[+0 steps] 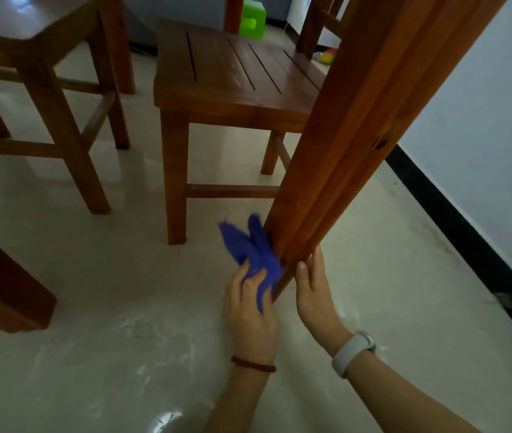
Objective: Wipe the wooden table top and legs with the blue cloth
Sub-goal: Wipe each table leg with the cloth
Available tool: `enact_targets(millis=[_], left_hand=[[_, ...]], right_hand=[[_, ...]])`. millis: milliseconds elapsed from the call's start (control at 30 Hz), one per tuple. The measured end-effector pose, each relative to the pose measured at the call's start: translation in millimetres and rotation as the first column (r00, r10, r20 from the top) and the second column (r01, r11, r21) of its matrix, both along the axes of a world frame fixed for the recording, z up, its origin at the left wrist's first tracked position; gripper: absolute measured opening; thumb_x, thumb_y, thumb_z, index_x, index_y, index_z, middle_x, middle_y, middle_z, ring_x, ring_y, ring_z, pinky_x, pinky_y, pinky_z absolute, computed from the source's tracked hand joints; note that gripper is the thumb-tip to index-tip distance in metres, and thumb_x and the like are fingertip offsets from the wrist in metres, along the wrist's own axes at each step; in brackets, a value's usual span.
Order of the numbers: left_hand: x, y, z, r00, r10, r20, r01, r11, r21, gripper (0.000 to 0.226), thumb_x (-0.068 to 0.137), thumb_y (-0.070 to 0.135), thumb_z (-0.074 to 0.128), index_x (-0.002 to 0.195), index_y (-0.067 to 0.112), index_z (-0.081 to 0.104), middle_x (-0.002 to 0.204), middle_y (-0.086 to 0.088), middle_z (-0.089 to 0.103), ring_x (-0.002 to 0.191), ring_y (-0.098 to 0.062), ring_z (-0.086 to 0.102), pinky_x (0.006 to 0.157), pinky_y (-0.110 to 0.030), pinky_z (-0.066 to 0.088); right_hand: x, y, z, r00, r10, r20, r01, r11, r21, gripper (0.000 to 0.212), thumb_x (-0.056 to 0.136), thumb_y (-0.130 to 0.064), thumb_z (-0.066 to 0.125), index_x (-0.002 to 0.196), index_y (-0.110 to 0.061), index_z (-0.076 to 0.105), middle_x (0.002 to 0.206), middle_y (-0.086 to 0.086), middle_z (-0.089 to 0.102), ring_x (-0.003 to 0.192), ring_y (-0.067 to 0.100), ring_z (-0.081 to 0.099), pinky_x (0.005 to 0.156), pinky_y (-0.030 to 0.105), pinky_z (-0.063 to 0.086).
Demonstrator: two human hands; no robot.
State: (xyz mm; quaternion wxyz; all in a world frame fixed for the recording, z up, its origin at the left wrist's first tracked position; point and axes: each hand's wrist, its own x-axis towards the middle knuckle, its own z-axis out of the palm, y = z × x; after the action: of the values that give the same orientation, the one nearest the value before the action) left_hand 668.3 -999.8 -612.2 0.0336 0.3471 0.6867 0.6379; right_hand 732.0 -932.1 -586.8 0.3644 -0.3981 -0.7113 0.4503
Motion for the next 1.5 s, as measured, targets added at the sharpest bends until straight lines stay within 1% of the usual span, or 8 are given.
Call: enact_targets(millis=[100, 300, 567, 833, 1033, 1167, 1333, 1500], left_hand=[[-5, -19, -20, 0.976, -0.024, 0.217, 0.078, 0.967, -0.243, 0.026, 0.082, 0.001, 0.06, 0.107, 0.007, 0.06, 0.118, 0.0, 0.051, 0.113, -0.019, 0.051, 0.096, -0.037, 0.046], [-4, -23, 49, 0.971, 0.005, 0.237, 0.018, 0.995, -0.097, 0.04, 0.074, 0.017, 0.072, 0.092, 0.04, 0.044, 0.096, 0.015, 0.054, 0.086, -0.001, 0.054, 0.074, -0.005, 0.041], [33, 19, 70, 0.976, 0.17, 0.138, -0.168, 0.985, -0.028, 0.028, 0.07, 0.011, 0.075, 0.079, 0.015, 0.049, 0.09, -0.006, 0.051, 0.073, 0.005, 0.048, 0.068, 0.001, 0.037], [32, 35, 26, 0.786, 0.34, 0.516, -0.298, 0.94, -0.166, 0.025, 0.078, 0.015, 0.069, 0.078, 0.013, 0.044, 0.073, 0.003, 0.049, 0.066, -0.012, 0.049, 0.056, -0.008, 0.042], [30, 28, -25, 0.507, 0.399, 0.764, 0.016, 0.882, -0.471, 0.028, 0.077, 0.016, 0.07, 0.091, 0.002, 0.05, 0.099, -0.02, 0.06, 0.09, -0.029, 0.055, 0.084, -0.038, 0.048], [45, 16, -11, 0.535, 0.112, 0.837, 0.257, 0.923, -0.287, 0.023, 0.082, 0.016, 0.064, 0.095, -0.002, 0.061, 0.088, -0.018, 0.066, 0.085, -0.031, 0.063, 0.075, -0.038, 0.053], [55, 4, 3, 0.339, -0.056, 0.939, 0.209, 0.978, -0.017, 0.014, 0.086, 0.002, 0.047, 0.08, 0.005, 0.059, 0.078, -0.011, 0.064, 0.07, -0.019, 0.064, 0.062, -0.028, 0.054], [44, -2, 34, 0.751, 0.124, 0.649, 0.075, 0.96, -0.27, 0.009, 0.09, 0.019, 0.049, 0.086, 0.022, 0.057, 0.093, 0.0, 0.06, 0.089, -0.016, 0.056, 0.073, -0.028, 0.043]], right_hand=[[10, 4, 3, 0.989, 0.102, 0.111, -0.101, 0.995, -0.008, 0.051, 0.099, -0.014, 0.029, 0.145, -0.024, 0.009, 0.143, -0.017, 0.026, 0.128, -0.004, 0.03, 0.098, 0.0, 0.027], [26, 11, 20, 0.937, 0.262, 0.231, -0.258, 0.965, -0.048, 0.055, 0.099, -0.015, 0.031, 0.146, -0.028, 0.004, 0.124, -0.044, 0.014, 0.124, -0.009, 0.023, 0.088, -0.011, 0.018], [45, 27, 35, 0.926, 0.326, 0.192, -0.315, 0.945, -0.085, 0.055, 0.098, -0.013, 0.035, 0.14, -0.04, 0.01, 0.145, -0.017, 0.027, 0.122, 0.011, 0.044, 0.09, 0.004, 0.035], [76, 51, 19, 0.905, 0.34, 0.254, -0.311, 0.939, -0.148, 0.052, 0.097, -0.017, 0.037, 0.144, -0.028, 0.018, 0.142, 0.001, 0.038, 0.098, 0.015, 0.055, 0.082, 0.017, 0.038], [86, 58, 1, 0.846, 0.41, 0.34, -0.364, 0.911, -0.195, 0.049, 0.095, -0.013, 0.039, 0.142, -0.02, 0.026, 0.136, 0.007, 0.044, 0.099, 0.015, 0.052, 0.085, 0.02, 0.037], [88, 47, -9, 0.742, 0.602, 0.296, -0.49, 0.788, -0.372, 0.052, 0.094, -0.023, 0.048, 0.142, -0.016, 0.027, 0.141, 0.006, 0.04, 0.118, 0.017, 0.046, 0.091, 0.016, 0.033], [86, 37, -14, 0.767, 0.626, 0.139, -0.49, 0.712, -0.504, 0.072, 0.085, -0.021, 0.064, 0.142, -0.015, 0.021, 0.143, 0.006, 0.035, 0.129, 0.02, 0.038, 0.107, 0.029, 0.033], [79, 70, 19, 0.954, 0.285, 0.09, -0.246, 0.921, -0.303, 0.057, 0.083, -0.011, 0.064, 0.129, -0.01, 0.031, 0.116, 0.001, 0.045, 0.101, 0.012, 0.048, 0.085, 0.023, 0.041]])
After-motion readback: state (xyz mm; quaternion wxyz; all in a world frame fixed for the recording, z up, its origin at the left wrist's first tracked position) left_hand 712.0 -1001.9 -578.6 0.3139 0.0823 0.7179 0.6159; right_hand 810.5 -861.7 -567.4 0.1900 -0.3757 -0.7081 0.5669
